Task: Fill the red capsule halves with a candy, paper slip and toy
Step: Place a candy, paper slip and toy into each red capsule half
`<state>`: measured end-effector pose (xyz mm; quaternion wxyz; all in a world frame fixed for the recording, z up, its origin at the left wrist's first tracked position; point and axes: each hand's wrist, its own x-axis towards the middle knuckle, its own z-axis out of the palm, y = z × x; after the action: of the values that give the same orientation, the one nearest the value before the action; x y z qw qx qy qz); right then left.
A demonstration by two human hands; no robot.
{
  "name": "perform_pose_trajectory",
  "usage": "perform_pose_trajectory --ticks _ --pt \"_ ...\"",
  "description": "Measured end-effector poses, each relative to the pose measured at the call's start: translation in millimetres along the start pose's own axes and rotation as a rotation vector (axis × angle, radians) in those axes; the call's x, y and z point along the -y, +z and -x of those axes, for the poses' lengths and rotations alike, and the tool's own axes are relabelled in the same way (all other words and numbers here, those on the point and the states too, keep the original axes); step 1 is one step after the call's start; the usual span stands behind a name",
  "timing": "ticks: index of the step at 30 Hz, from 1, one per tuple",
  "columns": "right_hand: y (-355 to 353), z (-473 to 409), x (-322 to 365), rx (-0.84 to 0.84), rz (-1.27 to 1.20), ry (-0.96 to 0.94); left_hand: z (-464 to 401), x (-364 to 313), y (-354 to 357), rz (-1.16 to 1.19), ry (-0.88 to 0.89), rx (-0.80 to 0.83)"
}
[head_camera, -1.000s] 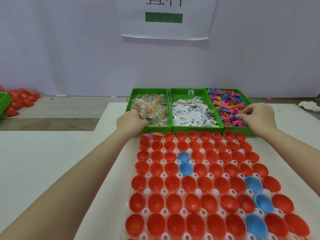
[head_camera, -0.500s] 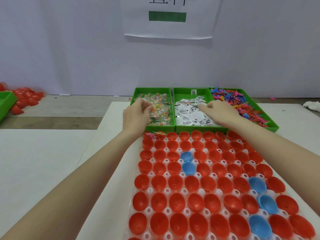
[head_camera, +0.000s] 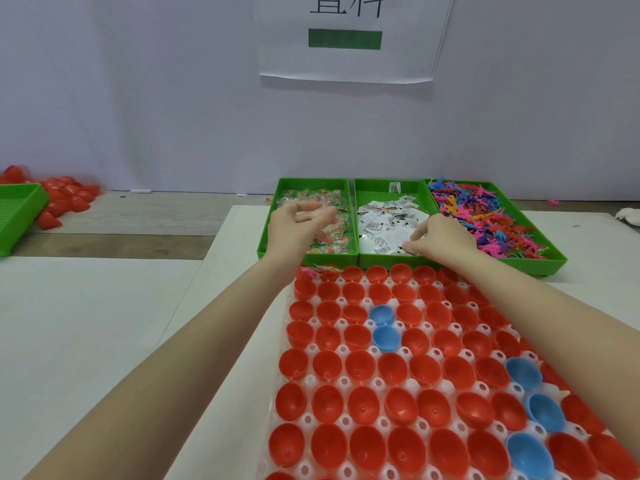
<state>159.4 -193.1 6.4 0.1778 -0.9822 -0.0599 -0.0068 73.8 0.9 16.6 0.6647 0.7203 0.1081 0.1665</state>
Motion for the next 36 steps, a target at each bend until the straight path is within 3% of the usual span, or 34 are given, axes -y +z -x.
perform_pose_trajectory --ticks 6,8,10,13,15,18,21,27,36 --pt "1.4 4.2 1.0 -0.302 0.048 -0.092 4.9 -1.0 3.1 0.018 -0.077 0.113" --pt "-5.0 5.8 4.7 -0.468 -0.169 -0.119 4.4 -1.4 3.9 -0.005 -0.130 0.136" --pt "-11.6 13.6 14.2 -0.574 -0.402 -0.310 5.3 -4.6 4.6 0.047 -0.221 0.192" --pt "-17.1 38.7 35.1 -0.648 -0.306 -0.740 8.6 -13.4 7.8 0.173 -0.317 0.314" --pt "-17.9 49.5 42.8 -0.622 -0.212 -0.885 11.5 -19.1 10.8 0.218 -0.357 0.341" --pt "-19.6 53.1 44.2 -0.461 -0.124 -0.918 14.8 -24.6 11.7 0.280 -0.375 0.328" --pt "-21.8 57.8 43.3 -0.256 -0.224 -0.815 17.6 -22.7 10.2 0.138 -0.264 0.351" --pt "-28.3 58.8 43.7 0.136 -0.662 -0.500 19.6 -13.8 4.3 -0.089 -0.106 0.226" --pt "-37.7 63.4 50.1 0.055 -0.754 -0.495 27.5 -13.8 1.5 -0.187 0.067 0.203"
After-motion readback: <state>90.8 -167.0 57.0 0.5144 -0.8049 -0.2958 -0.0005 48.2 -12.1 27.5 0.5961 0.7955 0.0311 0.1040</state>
